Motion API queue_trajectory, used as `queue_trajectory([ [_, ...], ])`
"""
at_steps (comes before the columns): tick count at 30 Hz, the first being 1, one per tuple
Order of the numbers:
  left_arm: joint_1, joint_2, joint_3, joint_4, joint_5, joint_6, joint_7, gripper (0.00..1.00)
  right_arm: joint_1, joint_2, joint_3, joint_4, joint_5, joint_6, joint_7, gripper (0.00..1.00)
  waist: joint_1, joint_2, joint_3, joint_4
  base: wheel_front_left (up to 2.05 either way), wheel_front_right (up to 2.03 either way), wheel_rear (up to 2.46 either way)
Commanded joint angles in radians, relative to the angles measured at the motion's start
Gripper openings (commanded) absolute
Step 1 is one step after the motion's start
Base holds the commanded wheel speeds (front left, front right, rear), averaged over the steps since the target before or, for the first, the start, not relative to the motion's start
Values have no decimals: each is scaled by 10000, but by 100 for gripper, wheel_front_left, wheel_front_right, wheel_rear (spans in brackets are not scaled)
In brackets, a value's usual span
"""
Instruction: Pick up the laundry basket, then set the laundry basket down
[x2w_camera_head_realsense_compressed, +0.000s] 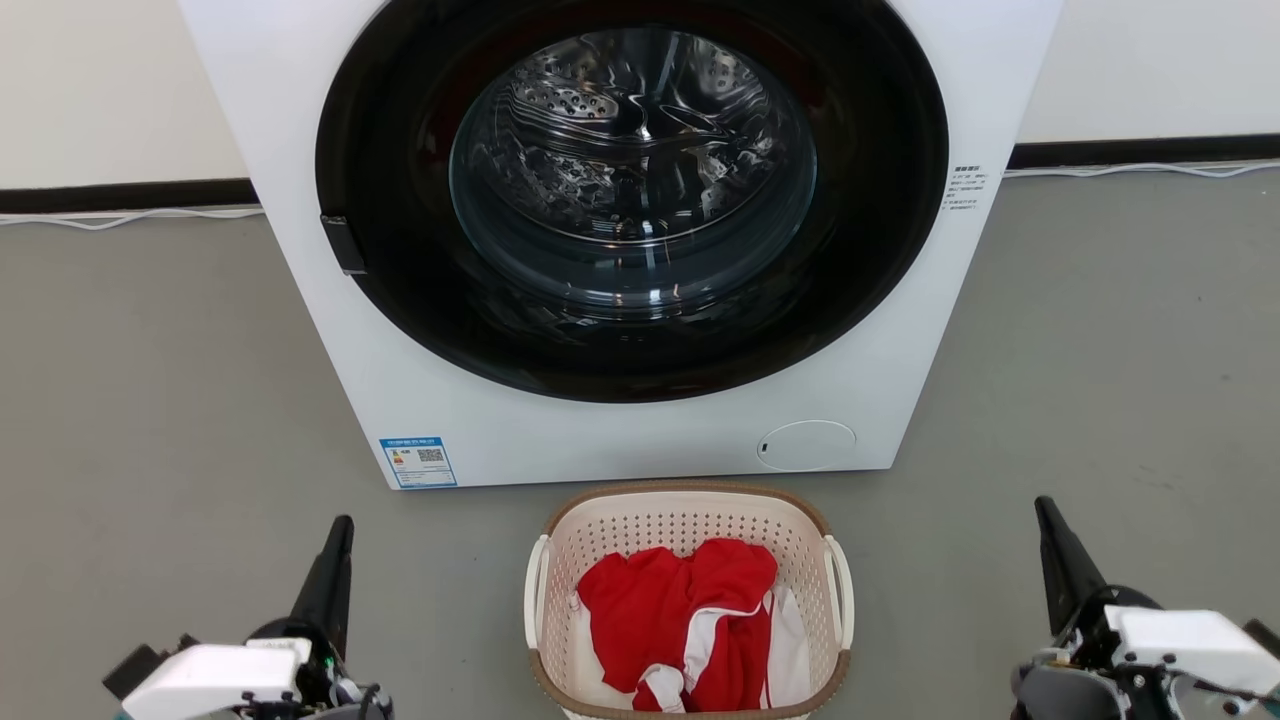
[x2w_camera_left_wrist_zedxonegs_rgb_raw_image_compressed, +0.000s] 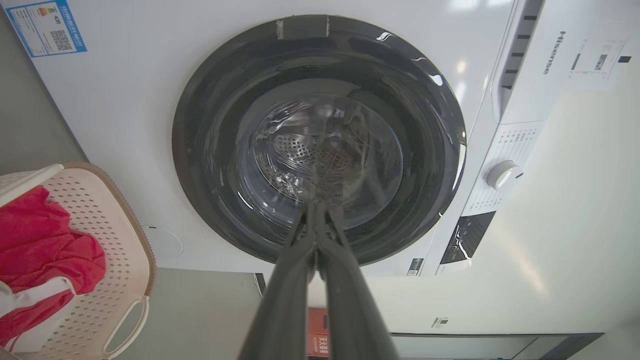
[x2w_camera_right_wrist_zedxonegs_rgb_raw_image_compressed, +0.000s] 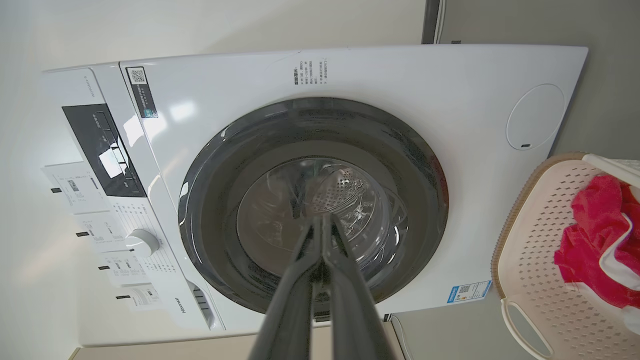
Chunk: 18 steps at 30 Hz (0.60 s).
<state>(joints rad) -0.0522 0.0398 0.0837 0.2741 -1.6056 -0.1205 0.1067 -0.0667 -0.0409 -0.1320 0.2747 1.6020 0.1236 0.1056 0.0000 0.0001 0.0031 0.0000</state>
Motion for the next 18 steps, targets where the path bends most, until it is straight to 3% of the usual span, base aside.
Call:
queue_trajectory([
  [1,23,-10,-4,59,2,6,-14,100,31,4,8,44,-2,-2,0,100,0,-1,0,0,0,0,0],
  [10,130,-19,-170,52,-17,7,-228,100,168,9,126,-71,-59,-1,-211,100,22,-1,-18,-4,0,0,0],
  [18,202,-11,-286,33,199,-1,-465,100,251,-22,200,-205,-631,4,-450,100,1,-1,-6,-20,0,0,0],
])
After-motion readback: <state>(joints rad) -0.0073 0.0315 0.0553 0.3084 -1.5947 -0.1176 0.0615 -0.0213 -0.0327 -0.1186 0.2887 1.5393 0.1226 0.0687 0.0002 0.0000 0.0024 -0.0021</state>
